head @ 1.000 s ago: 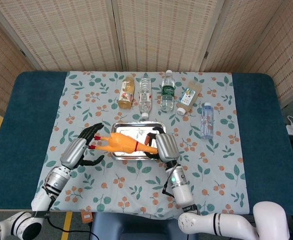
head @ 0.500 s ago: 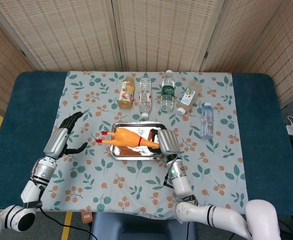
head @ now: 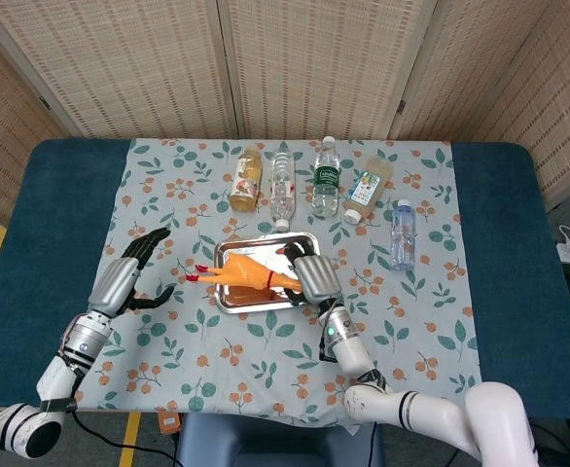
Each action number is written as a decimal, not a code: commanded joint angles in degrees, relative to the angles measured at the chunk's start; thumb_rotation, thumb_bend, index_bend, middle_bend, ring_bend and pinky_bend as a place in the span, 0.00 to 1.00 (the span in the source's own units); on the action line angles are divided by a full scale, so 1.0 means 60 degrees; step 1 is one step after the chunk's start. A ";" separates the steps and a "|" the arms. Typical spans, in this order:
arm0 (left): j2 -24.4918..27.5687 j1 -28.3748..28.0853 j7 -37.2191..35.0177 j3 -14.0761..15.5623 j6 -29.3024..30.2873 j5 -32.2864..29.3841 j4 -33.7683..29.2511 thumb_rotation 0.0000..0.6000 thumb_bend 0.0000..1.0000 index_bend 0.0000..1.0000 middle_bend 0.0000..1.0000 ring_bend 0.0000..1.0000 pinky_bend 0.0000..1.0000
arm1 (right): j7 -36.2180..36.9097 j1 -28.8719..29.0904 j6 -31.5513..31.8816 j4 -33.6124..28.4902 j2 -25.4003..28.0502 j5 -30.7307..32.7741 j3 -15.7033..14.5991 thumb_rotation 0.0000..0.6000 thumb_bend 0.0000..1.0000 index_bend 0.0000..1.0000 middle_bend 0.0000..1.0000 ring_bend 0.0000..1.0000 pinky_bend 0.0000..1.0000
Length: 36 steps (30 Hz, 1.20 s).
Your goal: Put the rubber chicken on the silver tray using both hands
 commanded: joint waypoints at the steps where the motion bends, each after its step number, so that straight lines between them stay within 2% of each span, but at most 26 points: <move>1: 0.0141 0.0011 0.0056 0.0035 -0.0066 -0.0062 -0.0230 1.00 0.34 0.00 0.00 0.00 0.02 | -0.0569 -0.0065 0.0177 -0.0390 0.0332 0.0054 -0.0040 1.00 0.18 0.00 0.00 0.01 0.25; 6: 0.0298 0.0050 0.0225 0.0096 -0.0100 -0.0151 -0.0562 1.00 0.34 0.00 0.00 0.00 0.02 | -0.1370 -0.0142 0.0060 -0.1192 0.0950 0.0563 -0.0024 1.00 0.12 0.00 0.00 0.00 0.18; 11: 0.0606 0.0137 0.0422 0.0194 -0.0067 -0.0114 -0.0942 1.00 0.34 0.00 0.00 0.00 0.02 | -0.1501 -0.0332 0.0119 -0.2024 0.1609 0.0779 -0.0007 1.00 0.10 0.00 0.00 0.00 0.15; 15: 0.1111 0.0484 0.0467 0.0462 0.0367 0.0363 -0.1244 1.00 0.34 0.00 0.00 0.00 0.02 | -0.1418 -0.0837 0.0485 -0.3468 0.2703 0.0431 -0.0280 1.00 0.10 0.00 0.00 0.00 0.12; 19: 0.2033 0.1122 0.0156 0.1234 0.0790 0.1248 -0.1484 1.00 0.34 0.00 0.00 0.00 0.02 | -0.1501 -0.1747 0.1252 -0.5447 0.4296 -0.0374 -0.1067 1.00 0.10 0.00 0.00 0.00 0.07; 23: 0.2696 0.2013 -0.0614 0.2245 0.1523 0.2252 -0.1094 1.00 0.35 0.00 0.00 0.00 0.03 | -0.1525 -0.2944 0.2320 -0.7096 0.5926 -0.1553 -0.2301 1.00 0.10 0.00 0.00 0.00 0.01; 26: 0.2751 0.2697 -0.0843 0.2867 0.2154 0.2749 -0.0424 1.00 0.35 0.00 0.00 0.00 0.03 | -0.1437 -0.3836 0.3273 -0.7524 0.6648 -0.2490 -0.3168 1.00 0.10 0.00 0.00 0.00 0.00; 29: 0.2631 0.3401 0.0107 0.3299 0.2777 0.2993 0.0191 1.00 0.36 0.00 0.00 0.00 0.02 | -0.1596 -0.4695 0.4291 -0.7506 0.7070 -0.3262 -0.3864 1.00 0.10 0.00 0.00 0.00 0.00; 33: 0.2097 0.4120 0.1453 0.3252 0.3720 0.2982 0.0698 1.00 0.37 0.00 0.00 0.00 0.02 | -0.1653 -0.5680 0.5388 -0.7222 0.7260 -0.3750 -0.4371 1.00 0.10 0.00 0.00 0.00 0.00; 36: 0.1850 0.4404 0.2173 0.2993 0.4222 0.2789 0.0857 1.00 0.38 0.00 0.00 0.00 0.02 | -0.1032 -0.6227 0.5826 -0.6820 0.7373 -0.4063 -0.4641 1.00 0.10 0.00 0.00 0.00 0.00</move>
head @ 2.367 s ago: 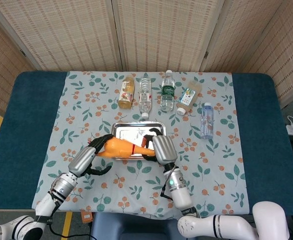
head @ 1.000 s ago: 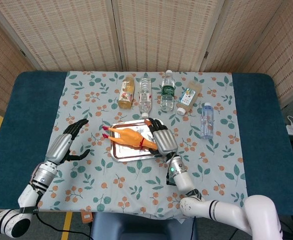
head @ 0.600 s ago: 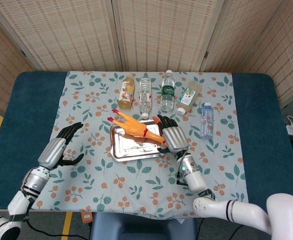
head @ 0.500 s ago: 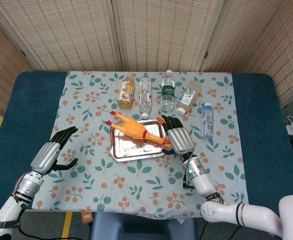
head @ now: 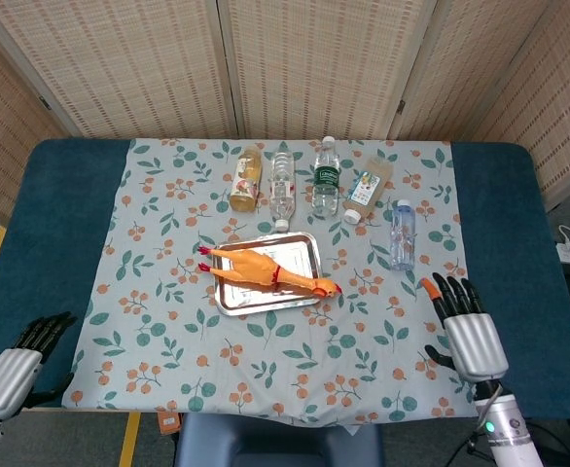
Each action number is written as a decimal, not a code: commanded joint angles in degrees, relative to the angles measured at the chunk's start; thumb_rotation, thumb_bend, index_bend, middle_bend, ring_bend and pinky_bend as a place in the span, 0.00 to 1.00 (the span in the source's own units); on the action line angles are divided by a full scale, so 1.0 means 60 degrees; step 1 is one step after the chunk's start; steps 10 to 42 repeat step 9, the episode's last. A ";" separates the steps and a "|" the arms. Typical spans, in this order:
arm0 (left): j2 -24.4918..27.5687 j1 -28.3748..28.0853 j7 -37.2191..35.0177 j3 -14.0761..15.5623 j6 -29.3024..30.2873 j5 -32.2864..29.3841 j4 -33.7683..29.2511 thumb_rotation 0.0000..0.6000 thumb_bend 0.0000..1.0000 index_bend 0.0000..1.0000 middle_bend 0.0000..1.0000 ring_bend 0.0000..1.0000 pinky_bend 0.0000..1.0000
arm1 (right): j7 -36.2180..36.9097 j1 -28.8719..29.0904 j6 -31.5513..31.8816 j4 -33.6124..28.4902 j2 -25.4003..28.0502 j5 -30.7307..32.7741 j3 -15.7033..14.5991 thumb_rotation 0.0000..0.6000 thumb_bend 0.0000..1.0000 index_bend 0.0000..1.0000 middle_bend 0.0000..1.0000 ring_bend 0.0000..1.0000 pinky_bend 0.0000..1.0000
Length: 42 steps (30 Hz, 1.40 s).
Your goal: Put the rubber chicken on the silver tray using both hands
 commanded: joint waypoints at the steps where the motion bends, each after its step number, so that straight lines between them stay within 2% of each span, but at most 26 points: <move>1: -0.0492 0.0710 0.1280 -0.0221 0.0918 -0.0119 0.0508 1.00 0.38 0.00 0.00 0.00 0.02 | 0.0737 -0.0801 0.0622 0.0453 0.0346 -0.0489 -0.0520 1.00 0.10 0.00 0.00 0.00 0.00; 3: -0.0589 0.0745 0.1010 -0.0376 0.1219 -0.0022 0.0631 1.00 0.38 0.00 0.00 0.00 0.02 | 0.0969 -0.0847 0.0516 0.0446 0.0694 -0.0643 -0.0598 1.00 0.10 0.00 0.00 0.00 0.00; 5: -0.0715 0.0779 0.0625 -0.0529 0.1545 0.0086 0.0858 1.00 0.38 0.00 0.00 0.00 0.02 | 0.1234 -0.0949 0.0680 0.0470 0.0856 -0.0729 -0.0456 1.00 0.10 0.00 0.00 0.00 0.00; 9: -0.0993 0.0835 0.0270 -0.0709 0.2065 0.0362 0.1328 1.00 0.37 0.00 0.00 0.00 0.02 | 0.1355 -0.1064 0.0625 0.0553 0.0871 -0.0717 -0.0276 1.00 0.10 0.00 0.00 0.00 0.00; 42: -0.0993 0.0835 0.0270 -0.0709 0.2065 0.0362 0.1328 1.00 0.37 0.00 0.00 0.00 0.02 | 0.1355 -0.1064 0.0625 0.0553 0.0871 -0.0717 -0.0276 1.00 0.10 0.00 0.00 0.00 0.00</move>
